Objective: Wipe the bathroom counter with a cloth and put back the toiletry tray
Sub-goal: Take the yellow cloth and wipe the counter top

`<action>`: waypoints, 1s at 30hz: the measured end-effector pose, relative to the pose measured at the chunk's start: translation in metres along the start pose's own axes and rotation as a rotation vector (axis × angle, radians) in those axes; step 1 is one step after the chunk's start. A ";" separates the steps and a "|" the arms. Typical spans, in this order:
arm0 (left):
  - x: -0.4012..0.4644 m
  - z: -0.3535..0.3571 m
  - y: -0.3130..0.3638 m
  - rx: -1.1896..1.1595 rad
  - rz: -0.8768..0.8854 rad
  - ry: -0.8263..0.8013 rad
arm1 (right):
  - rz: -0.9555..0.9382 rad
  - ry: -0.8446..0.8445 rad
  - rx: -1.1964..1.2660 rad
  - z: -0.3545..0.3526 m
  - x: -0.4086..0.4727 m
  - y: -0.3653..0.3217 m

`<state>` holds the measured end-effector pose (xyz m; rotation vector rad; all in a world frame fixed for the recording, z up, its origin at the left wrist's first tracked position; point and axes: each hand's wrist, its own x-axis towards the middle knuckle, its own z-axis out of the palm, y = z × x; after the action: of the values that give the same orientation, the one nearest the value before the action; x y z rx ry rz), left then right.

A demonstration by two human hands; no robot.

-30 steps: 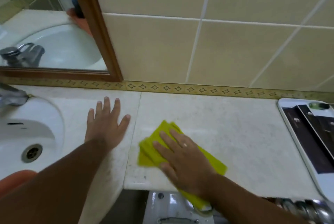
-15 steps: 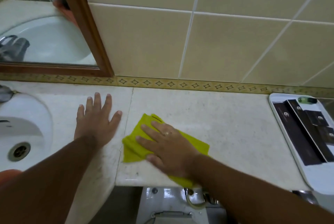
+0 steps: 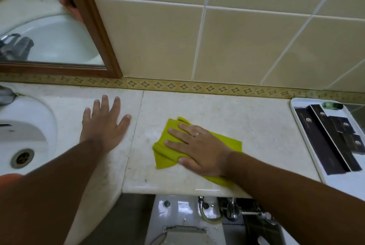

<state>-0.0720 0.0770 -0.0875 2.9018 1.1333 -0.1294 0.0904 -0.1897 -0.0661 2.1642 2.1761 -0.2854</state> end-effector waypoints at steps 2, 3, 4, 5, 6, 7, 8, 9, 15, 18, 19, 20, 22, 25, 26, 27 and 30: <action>0.000 -0.003 0.002 0.008 0.001 -0.019 | 0.027 -0.036 -0.045 -0.012 -0.005 -0.002; -0.001 -0.005 0.003 0.012 -0.007 -0.036 | 0.062 -0.050 -0.050 -0.017 -0.010 -0.005; -0.002 -0.007 0.003 0.019 -0.015 -0.061 | 0.137 -0.044 -0.018 -0.023 -0.018 -0.010; -0.003 -0.012 0.005 0.014 -0.035 -0.098 | 0.259 -0.017 0.032 -0.028 -0.029 -0.013; -0.004 -0.018 0.008 0.007 -0.067 -0.145 | 0.429 0.023 0.096 -0.034 -0.044 -0.015; -0.003 -0.026 0.014 -0.004 -0.089 -0.167 | 0.627 0.080 0.164 -0.038 -0.059 -0.011; -0.008 -0.036 0.024 0.004 -0.067 -0.136 | 0.828 0.112 0.221 -0.043 -0.079 -0.006; -0.014 -0.047 0.038 0.021 -0.019 -0.068 | 0.993 0.104 0.286 -0.047 -0.097 0.002; -0.040 -0.080 0.136 -0.185 -0.104 -0.425 | 1.313 -0.126 1.225 -0.040 -0.103 -0.013; -0.041 -0.080 0.148 -0.515 -0.306 -0.658 | 1.384 0.052 1.410 -0.027 -0.073 -0.021; -0.040 -0.079 0.148 -0.675 -0.383 -0.693 | 1.419 0.099 1.421 -0.024 -0.066 -0.021; -0.040 -0.077 0.150 -0.832 -0.453 -0.696 | 1.445 0.136 1.403 -0.022 -0.063 -0.021; -0.040 -0.074 0.146 -1.013 -0.516 -0.647 | 1.407 0.193 1.233 -0.017 -0.061 -0.018; -0.039 -0.071 0.134 -1.153 -0.501 -0.575 | 1.230 0.305 0.943 -0.016 -0.062 -0.011; -0.038 -0.071 0.124 -1.211 -0.509 -0.551 | 1.160 0.351 0.937 -0.023 -0.059 -0.011; -0.036 -0.073 0.116 -1.264 -0.518 -0.527 | 1.092 0.385 0.935 -0.030 -0.055 -0.010; -0.025 -0.086 0.077 -1.359 -0.503 -0.422 | 0.928 0.406 0.907 -0.049 -0.019 -0.006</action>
<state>-0.0323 0.0077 -0.0003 1.3210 1.1408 0.0299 0.0891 -0.1997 -0.0141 3.6657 0.8955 -0.9324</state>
